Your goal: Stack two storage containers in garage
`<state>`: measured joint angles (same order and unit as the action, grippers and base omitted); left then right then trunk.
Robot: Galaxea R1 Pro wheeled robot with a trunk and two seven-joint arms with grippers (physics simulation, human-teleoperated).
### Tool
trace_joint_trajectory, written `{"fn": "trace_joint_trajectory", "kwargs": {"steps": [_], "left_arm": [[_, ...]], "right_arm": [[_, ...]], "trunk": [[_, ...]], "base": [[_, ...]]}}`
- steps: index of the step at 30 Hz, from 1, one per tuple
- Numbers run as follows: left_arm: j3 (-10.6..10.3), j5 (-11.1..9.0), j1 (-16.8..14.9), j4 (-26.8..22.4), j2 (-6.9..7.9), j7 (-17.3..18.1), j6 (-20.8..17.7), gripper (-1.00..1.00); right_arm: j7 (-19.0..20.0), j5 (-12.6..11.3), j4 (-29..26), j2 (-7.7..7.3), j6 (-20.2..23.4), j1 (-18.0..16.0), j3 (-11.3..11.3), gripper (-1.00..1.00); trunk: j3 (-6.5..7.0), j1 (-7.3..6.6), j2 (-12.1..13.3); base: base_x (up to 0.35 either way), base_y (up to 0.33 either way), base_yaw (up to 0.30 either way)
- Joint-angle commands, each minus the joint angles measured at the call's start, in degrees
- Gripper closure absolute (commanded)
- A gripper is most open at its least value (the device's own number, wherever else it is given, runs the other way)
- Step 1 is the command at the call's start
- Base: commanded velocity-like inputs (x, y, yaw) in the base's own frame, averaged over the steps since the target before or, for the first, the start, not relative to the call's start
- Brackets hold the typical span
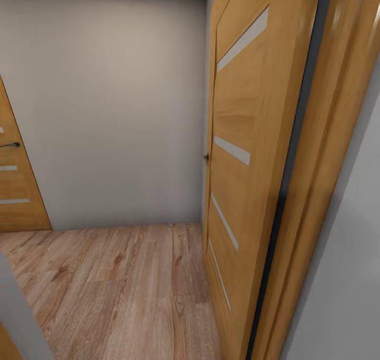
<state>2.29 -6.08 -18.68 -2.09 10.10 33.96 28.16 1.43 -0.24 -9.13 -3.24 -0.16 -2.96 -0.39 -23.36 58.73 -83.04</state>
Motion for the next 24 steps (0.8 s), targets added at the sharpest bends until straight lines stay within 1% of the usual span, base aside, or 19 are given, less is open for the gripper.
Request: {"fn": "trace_joint_trajectory", "kwargs": {"steps": [1, 16, 24], "left_arm": [[0.18, -0.52, -0.04, 0.07, 0.01, 0.58, -0.16, -1.0], [0.17, -0.6, -0.04, -0.1, 0.01, 0.58, -0.12, -1.0], [0.17, -0.6, -0.04, -0.11, 0.01, 0.58, -0.05, -1.0]], "right_arm": [[0.15, -0.02, -0.01, -0.01, -0.02, -0.02, -0.05, -1.0], [0.15, -0.02, -0.01, -0.01, -0.02, -0.02, -0.05, -1.0], [0.15, -0.02, -0.01, -0.01, -0.02, -0.02, -0.05, -1.0]], "trunk": [[-0.07, 0.0, -0.04], [-0.07, 0.0, -0.04], [-0.07, 0.0, -0.04]], "base": [[0.0, 0.0, 0.002], [0.0, 0.0, 0.001], [0.0, 0.0, 0.071]]}}
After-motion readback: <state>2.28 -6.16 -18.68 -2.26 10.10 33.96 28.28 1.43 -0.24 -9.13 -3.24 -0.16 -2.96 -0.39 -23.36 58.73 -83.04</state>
